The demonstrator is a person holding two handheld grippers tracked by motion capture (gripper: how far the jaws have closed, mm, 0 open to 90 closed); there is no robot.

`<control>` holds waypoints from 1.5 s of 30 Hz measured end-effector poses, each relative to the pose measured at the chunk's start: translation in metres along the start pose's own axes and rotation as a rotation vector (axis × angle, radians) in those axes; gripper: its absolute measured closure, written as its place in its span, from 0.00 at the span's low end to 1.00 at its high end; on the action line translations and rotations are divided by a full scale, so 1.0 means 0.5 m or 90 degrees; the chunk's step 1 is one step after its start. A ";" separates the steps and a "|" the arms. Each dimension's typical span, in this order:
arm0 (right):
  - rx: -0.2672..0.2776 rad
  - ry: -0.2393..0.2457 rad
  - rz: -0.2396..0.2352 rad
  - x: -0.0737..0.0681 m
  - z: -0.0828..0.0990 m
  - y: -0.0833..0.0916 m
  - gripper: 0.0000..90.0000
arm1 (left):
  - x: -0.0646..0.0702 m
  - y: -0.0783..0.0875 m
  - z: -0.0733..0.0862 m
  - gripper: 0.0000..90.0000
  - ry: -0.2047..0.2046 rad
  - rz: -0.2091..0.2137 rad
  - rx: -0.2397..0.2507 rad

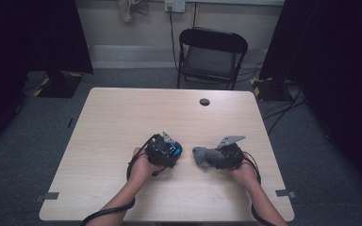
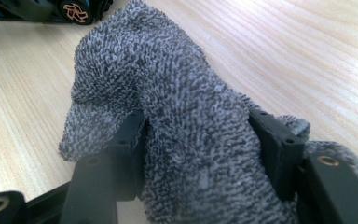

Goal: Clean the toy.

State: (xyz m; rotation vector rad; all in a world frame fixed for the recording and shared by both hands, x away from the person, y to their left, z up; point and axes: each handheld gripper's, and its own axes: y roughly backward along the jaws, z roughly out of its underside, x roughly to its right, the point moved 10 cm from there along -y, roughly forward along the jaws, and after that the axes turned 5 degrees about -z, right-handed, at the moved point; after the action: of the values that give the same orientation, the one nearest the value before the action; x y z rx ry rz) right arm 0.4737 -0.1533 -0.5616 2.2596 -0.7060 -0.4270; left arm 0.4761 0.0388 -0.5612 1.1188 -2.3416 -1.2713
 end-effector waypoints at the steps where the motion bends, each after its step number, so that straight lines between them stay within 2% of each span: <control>1: 0.000 0.000 0.000 0.000 0.000 0.000 0.48 | 0.001 -0.003 0.002 0.24 0.002 -0.001 -0.001; 5: 0.000 0.000 0.000 0.000 0.000 0.000 0.48 | 0.001 -0.007 0.002 0.22 0.026 0.008 0.000; 7: 0.000 0.000 0.000 0.000 0.000 0.000 0.48 | 0.002 -0.009 0.003 0.22 0.051 0.022 -0.006; 9: 0.000 0.000 0.001 0.000 0.000 0.000 0.48 | 0.000 -0.008 0.002 0.25 0.060 0.017 -0.003; 16: 0.003 -0.002 -0.001 0.000 0.000 0.000 0.48 | 0.001 -0.004 0.005 0.28 0.058 0.015 -0.026; 19: 0.002 -0.002 0.000 0.000 0.000 0.000 0.48 | 0.002 -0.003 0.006 0.28 0.057 0.018 -0.018; 24: -0.001 -0.004 0.002 0.001 -0.001 0.000 0.49 | 0.003 0.004 0.009 0.28 0.040 0.022 -0.028; 30: -0.004 -0.015 0.005 0.004 -0.002 0.001 0.53 | 0.003 0.025 -0.002 0.28 0.047 0.041 -0.013; 32: -0.006 -0.015 0.005 0.004 -0.003 0.001 0.53 | 0.002 0.033 -0.005 0.28 0.038 0.038 -0.018; 38: -0.007 -0.025 0.008 0.006 -0.003 0.001 0.56 | 0.001 0.056 -0.022 0.28 0.038 0.047 -0.001; 45: -0.012 -0.043 0.023 0.012 -0.005 0.003 0.66 | -0.002 0.074 -0.030 0.29 0.033 0.061 0.005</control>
State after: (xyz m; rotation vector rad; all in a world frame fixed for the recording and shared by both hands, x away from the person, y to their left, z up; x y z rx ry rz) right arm 0.4792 -0.1564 -0.5592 2.2207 -0.7727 -0.4923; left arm 0.4661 0.0423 -0.5226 1.0172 -2.3348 -1.1862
